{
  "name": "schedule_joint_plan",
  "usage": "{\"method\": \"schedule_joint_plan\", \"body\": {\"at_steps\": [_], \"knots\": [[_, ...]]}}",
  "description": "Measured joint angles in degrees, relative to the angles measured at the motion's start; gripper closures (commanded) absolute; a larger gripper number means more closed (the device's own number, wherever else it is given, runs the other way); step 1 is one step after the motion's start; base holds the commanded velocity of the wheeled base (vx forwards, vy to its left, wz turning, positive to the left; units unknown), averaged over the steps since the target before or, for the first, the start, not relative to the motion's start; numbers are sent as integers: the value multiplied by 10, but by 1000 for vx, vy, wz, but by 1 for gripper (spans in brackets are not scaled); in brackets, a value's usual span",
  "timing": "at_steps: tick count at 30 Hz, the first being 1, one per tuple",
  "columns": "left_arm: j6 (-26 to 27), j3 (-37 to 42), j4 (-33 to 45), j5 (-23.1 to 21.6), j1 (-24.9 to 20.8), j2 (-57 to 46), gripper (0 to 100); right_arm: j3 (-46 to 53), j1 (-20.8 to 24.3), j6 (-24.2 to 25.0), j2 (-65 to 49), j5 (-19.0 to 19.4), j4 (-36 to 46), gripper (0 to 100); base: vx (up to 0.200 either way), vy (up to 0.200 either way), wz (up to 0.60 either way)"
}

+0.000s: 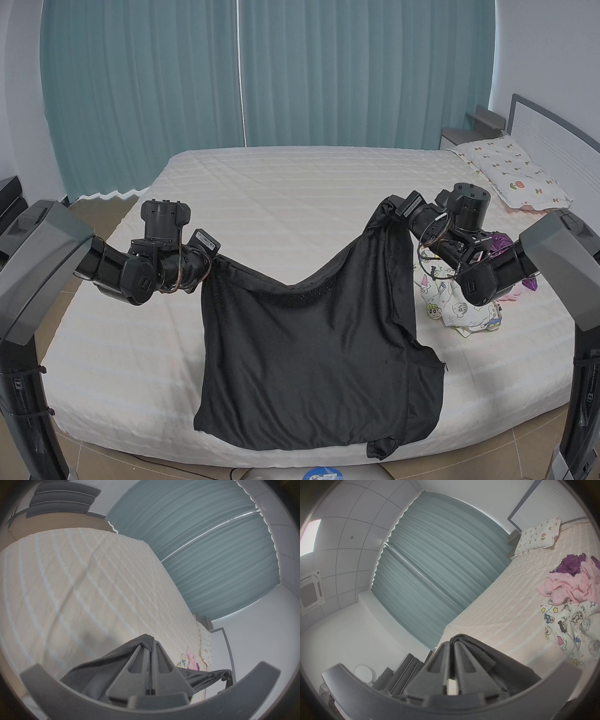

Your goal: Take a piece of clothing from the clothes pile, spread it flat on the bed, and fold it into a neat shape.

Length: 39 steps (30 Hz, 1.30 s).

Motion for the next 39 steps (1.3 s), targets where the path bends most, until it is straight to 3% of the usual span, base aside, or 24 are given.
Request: {"method": "schedule_joint_plan", "body": {"at_steps": [5,12,17,28,34,39], "knots": [[0,-50,1,4,11,41,0,-19,-4,-7,40,-8,11,0,0,0,0],[4,-105,6,13,34,92,0,-39,-25,-62,101,-62,95,0,0,0,0],[6,-105,10,14,43,99,0,-22,-34,-79,116,-64,113,0,0,0,0],[9,39,19,-8,49,33,0,37,-16,-152,125,-60,123,0,0,0,0],[-24,119,14,-26,42,-2,0,43,-1,-188,136,-60,153,0,0,0,0],[-49,167,-38,-32,31,-21,0,35,7,-216,149,-60,184,0,0,0,0]]}}
